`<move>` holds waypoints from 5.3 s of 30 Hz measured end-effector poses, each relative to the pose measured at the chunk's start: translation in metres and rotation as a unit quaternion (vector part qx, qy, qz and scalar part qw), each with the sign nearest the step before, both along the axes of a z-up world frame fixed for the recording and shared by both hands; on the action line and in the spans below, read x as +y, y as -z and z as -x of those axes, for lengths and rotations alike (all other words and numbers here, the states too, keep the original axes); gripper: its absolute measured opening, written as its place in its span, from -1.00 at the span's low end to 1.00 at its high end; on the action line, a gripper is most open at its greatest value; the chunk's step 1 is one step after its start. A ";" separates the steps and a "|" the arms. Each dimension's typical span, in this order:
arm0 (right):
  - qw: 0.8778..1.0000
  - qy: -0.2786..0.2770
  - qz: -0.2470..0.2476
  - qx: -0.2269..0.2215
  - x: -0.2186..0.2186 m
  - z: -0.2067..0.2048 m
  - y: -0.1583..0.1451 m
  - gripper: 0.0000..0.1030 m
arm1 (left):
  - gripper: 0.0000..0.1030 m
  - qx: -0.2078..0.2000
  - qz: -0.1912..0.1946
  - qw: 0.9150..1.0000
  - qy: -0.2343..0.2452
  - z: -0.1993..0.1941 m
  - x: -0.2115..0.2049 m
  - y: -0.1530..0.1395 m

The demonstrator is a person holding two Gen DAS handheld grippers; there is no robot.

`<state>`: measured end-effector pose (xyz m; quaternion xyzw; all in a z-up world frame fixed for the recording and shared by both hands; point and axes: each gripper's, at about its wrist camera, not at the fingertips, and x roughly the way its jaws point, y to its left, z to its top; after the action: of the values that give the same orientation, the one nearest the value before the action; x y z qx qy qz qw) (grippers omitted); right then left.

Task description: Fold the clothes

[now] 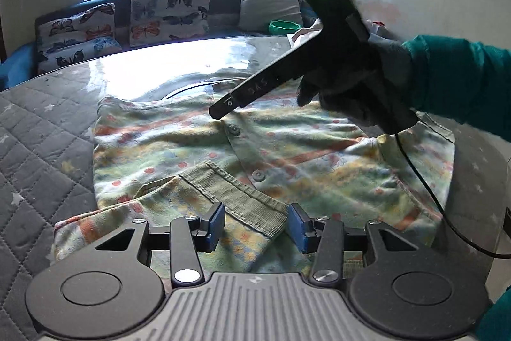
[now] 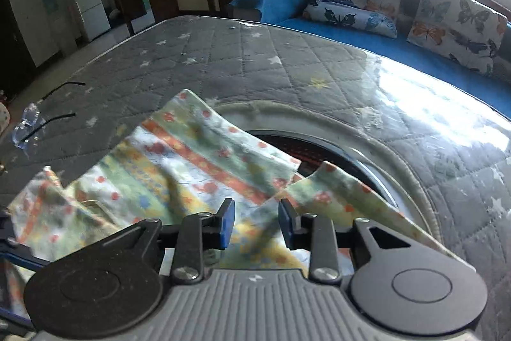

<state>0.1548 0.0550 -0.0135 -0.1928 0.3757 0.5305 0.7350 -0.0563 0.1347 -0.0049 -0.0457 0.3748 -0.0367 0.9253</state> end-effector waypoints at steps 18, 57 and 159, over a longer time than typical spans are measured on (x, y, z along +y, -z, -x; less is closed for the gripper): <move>0.999 0.038 0.030 -0.003 -0.099 0.062 -0.004 -0.05 | -0.83 -0.034 -0.069 0.997 0.005 -0.005 -0.027 0.015; 0.998 -0.025 0.050 -0.042 -0.134 0.149 -0.001 0.09 | -0.90 -0.055 -0.146 0.883 -0.442 0.147 0.144 -0.019; 0.949 0.308 0.005 -0.062 -0.274 0.069 0.016 0.08 | -0.07 -0.074 0.012 0.941 -0.331 0.107 0.139 0.019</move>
<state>0.0854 -0.2186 -0.0294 -0.1035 0.3731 0.2639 0.8834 -0.1632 0.2738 -0.0235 -0.1755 0.2682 0.2637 0.9098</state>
